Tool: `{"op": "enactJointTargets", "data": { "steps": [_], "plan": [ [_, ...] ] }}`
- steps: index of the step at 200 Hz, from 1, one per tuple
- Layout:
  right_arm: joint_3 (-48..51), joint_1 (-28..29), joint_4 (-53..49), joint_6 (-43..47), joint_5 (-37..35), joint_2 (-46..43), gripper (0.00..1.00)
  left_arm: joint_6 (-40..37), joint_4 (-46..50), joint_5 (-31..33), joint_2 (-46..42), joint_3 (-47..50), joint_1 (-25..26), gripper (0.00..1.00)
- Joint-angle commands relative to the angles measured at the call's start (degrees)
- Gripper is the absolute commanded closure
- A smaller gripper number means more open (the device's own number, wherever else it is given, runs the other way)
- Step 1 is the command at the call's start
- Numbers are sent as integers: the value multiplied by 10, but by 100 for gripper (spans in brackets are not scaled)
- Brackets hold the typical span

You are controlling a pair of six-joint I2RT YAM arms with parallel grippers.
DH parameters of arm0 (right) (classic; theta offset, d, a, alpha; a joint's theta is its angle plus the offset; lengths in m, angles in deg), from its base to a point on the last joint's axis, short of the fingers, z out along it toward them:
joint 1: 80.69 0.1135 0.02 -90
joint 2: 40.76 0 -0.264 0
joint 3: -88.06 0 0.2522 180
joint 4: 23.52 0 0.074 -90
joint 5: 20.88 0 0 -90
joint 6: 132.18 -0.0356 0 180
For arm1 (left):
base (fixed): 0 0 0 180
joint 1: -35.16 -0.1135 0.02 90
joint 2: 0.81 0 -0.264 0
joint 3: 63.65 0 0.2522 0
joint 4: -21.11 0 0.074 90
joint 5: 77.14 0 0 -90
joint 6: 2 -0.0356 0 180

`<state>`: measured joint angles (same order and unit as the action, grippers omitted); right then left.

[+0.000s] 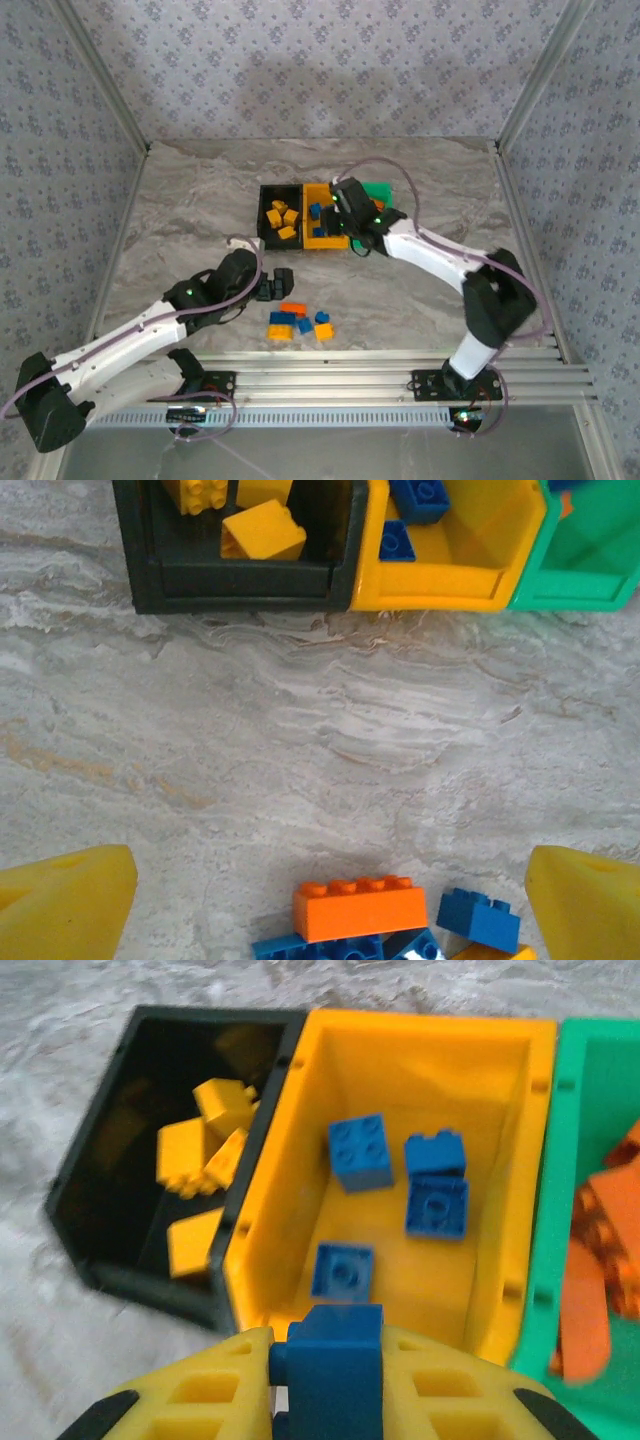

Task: Sort the legos into containers by color

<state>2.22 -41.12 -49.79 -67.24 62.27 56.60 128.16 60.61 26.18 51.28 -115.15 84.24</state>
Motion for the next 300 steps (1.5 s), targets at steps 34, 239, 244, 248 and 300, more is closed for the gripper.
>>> {"op": "enactJointTargets", "data": {
  "steps": [34,239,244,248,300],
  "plan": [
    [-152,-23,-59,1,-34,148,68,-1,24,1,-10,11,-3,0],
    [212,303,-141,-105,-58,-132,2,38,77,71,-105,31,-42,0],
    [210,310,-142,-105,-59,-124,2,39,77,69,-106,32,-43,0],
    [209,315,-142,-106,-59,-119,2,40,77,69,-107,33,-44,0],
    [194,332,-159,-123,-56,-54,11,42,79,59,-111,41,-50,1]
  ]
}}
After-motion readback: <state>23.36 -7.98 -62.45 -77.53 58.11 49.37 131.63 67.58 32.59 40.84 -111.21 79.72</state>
